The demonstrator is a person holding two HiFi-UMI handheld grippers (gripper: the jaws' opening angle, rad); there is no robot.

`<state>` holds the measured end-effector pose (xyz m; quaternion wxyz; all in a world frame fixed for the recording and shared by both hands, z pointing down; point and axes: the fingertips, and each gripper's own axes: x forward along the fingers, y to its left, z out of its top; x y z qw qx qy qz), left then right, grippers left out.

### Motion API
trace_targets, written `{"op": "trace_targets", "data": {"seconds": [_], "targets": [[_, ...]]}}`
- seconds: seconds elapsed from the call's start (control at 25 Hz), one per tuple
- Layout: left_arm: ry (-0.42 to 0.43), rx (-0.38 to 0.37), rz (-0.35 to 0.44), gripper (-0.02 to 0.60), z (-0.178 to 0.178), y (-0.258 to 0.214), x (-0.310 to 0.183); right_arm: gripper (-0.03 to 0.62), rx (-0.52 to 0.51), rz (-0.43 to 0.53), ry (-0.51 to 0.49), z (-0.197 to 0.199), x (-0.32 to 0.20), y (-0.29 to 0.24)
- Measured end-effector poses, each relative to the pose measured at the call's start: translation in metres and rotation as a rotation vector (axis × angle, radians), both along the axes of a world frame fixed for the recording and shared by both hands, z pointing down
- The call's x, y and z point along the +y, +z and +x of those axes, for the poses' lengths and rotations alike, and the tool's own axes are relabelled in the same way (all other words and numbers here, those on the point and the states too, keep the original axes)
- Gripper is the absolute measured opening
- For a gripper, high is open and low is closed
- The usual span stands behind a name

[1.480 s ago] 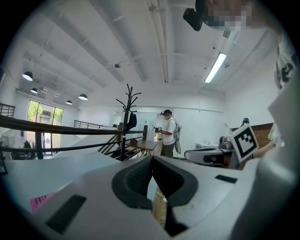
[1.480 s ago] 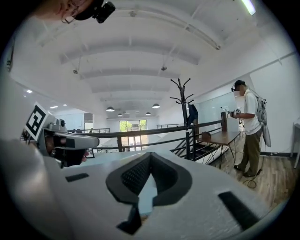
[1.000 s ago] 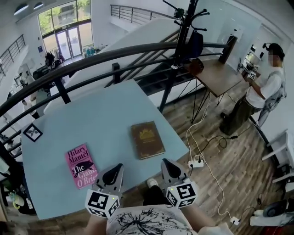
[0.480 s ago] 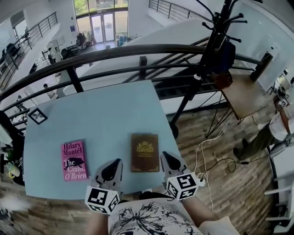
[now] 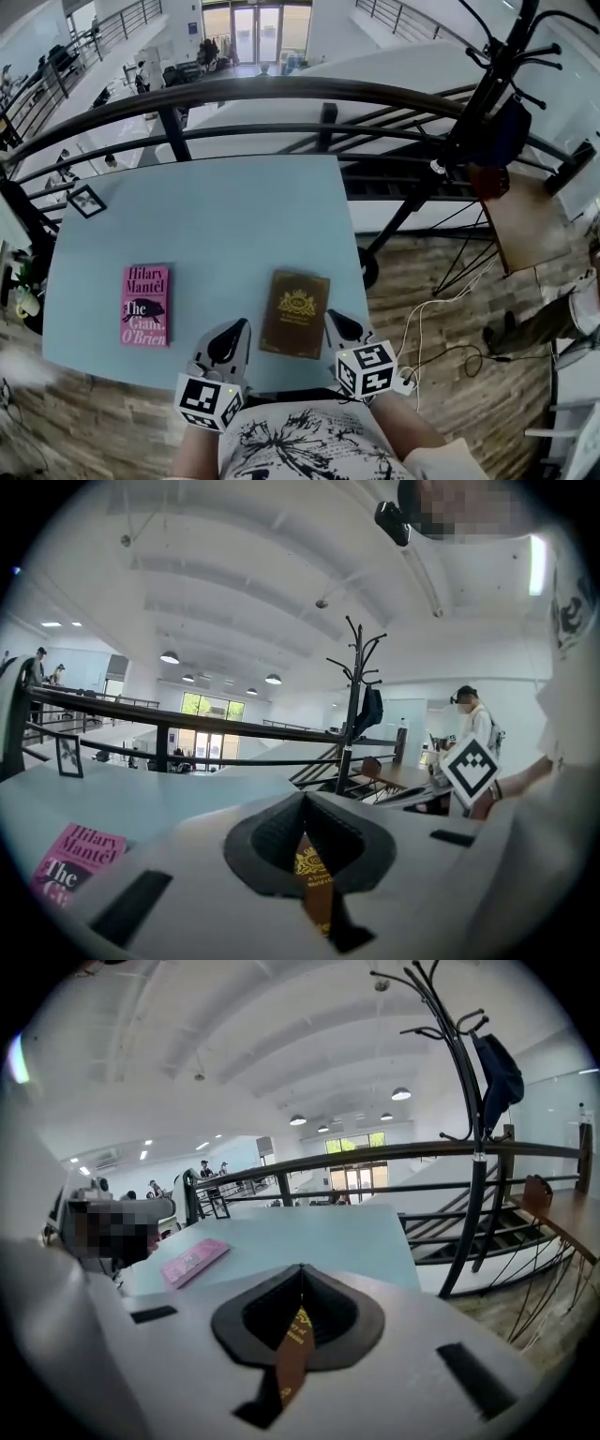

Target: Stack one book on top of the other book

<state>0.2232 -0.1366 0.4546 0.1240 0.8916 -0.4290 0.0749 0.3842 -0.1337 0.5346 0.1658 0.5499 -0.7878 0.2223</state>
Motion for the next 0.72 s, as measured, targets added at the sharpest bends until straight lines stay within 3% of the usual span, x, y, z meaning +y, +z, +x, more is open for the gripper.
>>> {"op": "trace_targets", "data": {"seconds": [0.04,0.12,0.4,0.72], "targets": [[-0.003,-0.004,-0.004,0.009,0.001,0.004,-0.001,-0.002,-0.02,-0.038,-0.008,0.0,-0.001,0.01],[-0.01,-0.009,-0.02,0.011,0.002,0.014,-0.003,0.179,-0.073,-0.115,-0.027,-0.002,-0.002,0.033],[-0.005,-0.045,-0.079,0.011,0.006,0.05,-0.011,0.264,-0.136,-0.292,-0.003,0.007,-0.004,0.105],[0.018,-0.115,-0.173,0.011,0.014,0.079,-0.014,0.287,-0.22,-0.432,0.034,0.0,-0.013,0.145]]}}
